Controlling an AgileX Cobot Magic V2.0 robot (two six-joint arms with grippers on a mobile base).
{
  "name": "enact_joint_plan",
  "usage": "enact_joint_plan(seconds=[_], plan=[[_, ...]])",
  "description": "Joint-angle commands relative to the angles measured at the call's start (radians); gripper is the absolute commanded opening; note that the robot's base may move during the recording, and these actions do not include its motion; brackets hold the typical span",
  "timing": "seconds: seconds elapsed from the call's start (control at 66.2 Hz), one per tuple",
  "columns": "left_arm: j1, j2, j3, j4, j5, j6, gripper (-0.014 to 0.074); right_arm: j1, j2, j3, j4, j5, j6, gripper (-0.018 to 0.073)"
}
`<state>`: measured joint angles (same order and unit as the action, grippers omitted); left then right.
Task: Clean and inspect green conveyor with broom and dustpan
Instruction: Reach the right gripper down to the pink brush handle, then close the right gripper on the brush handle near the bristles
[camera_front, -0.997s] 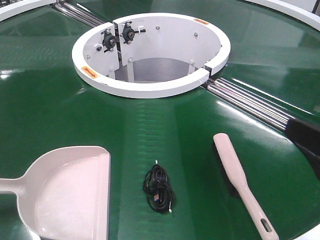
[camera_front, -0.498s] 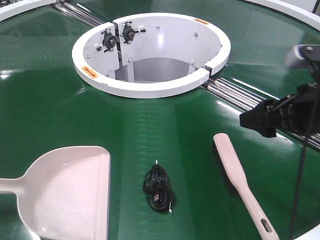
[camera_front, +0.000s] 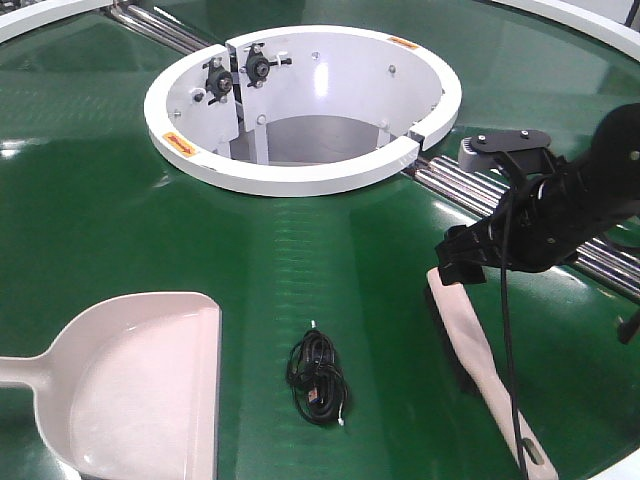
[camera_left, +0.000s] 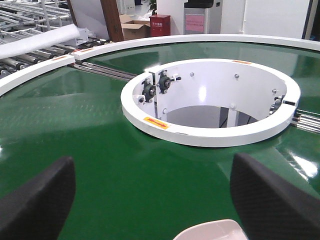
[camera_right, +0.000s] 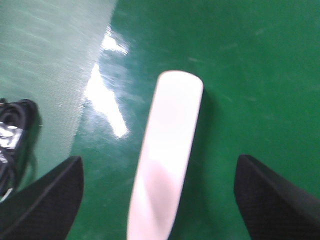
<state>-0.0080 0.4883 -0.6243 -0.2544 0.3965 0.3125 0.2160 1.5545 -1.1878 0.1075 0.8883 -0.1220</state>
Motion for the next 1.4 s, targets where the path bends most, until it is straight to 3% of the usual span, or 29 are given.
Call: enact_joint_plan(seconds=[0.0,0.196,0.468,0.982,1.118,1.329,1.39], plan=[[-0.006,0.012,-0.035,-0.017,-0.076,-0.004,0.0581,0.002,0.000,-0.072,-0.043,0.055,0.051,0.0573],[-0.006,0.012,-0.035,-0.017,-0.076,-0.004,0.0581,0.002,0.061,-0.116,-0.043,0.143,0.046,0.0573],[-0.006,0.012,-0.035,-0.016,-0.077,-0.003,0.0581,0.004,0.138,-0.116,0.025,0.106,0.057,0.0573],[-0.006,0.012,-0.035,-0.016,-0.076,-0.003,0.0581,0.003,0.266,-0.116,0.018,0.047,0.065,0.0545],[-0.006,0.012,-0.035,-0.016,-0.076,-0.003,0.0581,0.003,0.280,-0.116,0.014,0.025,0.065,0.0424],[-0.006,0.012,-0.035,-0.016,-0.076,-0.003,0.0579,0.003,0.280,-0.150,-0.010,0.079,0.063,-0.0017],[-0.006,0.012,-0.035,-0.015,-0.076,-0.003,0.0580,0.002,0.280,-0.169,-0.009,0.111,0.062,-0.0014]])
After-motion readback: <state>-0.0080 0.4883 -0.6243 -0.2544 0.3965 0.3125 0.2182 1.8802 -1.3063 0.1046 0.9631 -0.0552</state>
